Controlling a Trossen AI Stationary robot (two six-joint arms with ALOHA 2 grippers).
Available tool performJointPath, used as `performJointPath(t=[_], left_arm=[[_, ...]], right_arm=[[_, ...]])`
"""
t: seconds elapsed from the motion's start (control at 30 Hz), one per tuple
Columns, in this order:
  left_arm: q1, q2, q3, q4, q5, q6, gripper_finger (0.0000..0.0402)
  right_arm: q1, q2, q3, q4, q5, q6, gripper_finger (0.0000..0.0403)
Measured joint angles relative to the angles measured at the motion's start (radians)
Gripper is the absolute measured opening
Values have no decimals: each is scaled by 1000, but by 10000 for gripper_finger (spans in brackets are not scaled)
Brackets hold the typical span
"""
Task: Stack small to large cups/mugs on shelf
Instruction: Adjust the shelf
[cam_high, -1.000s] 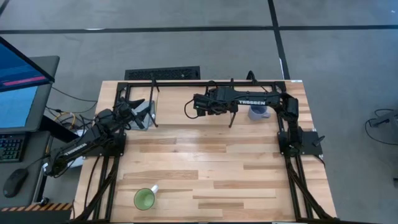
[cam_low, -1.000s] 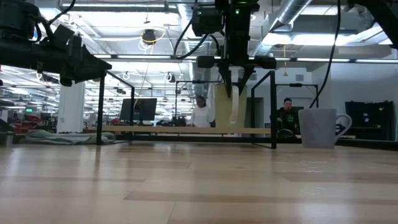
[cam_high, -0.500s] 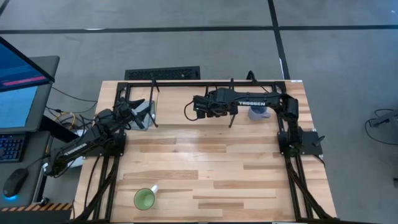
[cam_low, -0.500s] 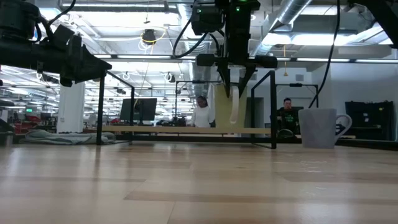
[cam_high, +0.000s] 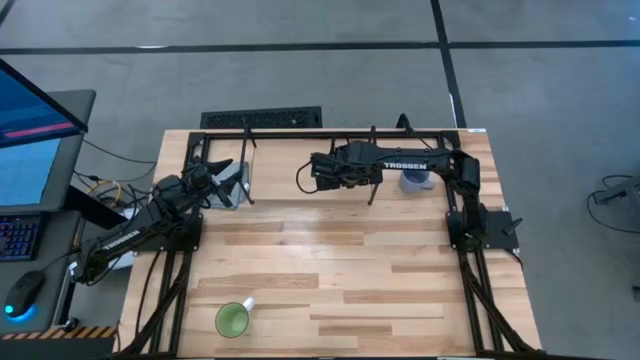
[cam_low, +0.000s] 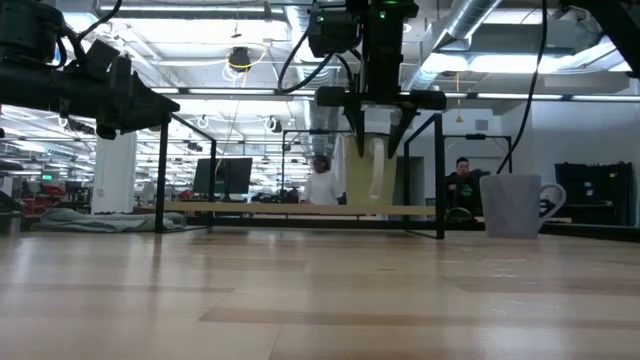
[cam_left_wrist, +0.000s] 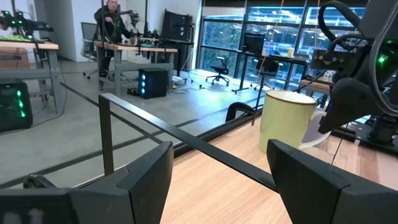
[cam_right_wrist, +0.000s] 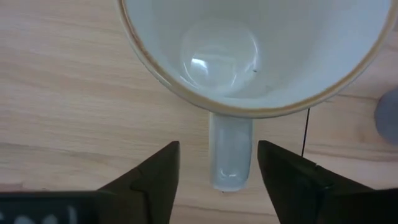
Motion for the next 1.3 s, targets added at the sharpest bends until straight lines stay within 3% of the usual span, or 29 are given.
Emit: performJointPath(t=[0.7, 1.07, 1.2, 1.3], left_arm=[[0, 0, 0, 0, 0, 0, 251], [0, 0, 0, 0, 0, 0, 251], [0, 0, 0, 0, 0, 0, 251], [0, 0, 0, 0, 0, 0, 251]], right_arm=[[12, 0, 0, -1, -58, 7, 240], [59, -1, 2, -4, -182, -3, 240], [100, -4, 51, -15, -280, -56, 240], [150, -4, 118, -36, -293, -126, 240]])
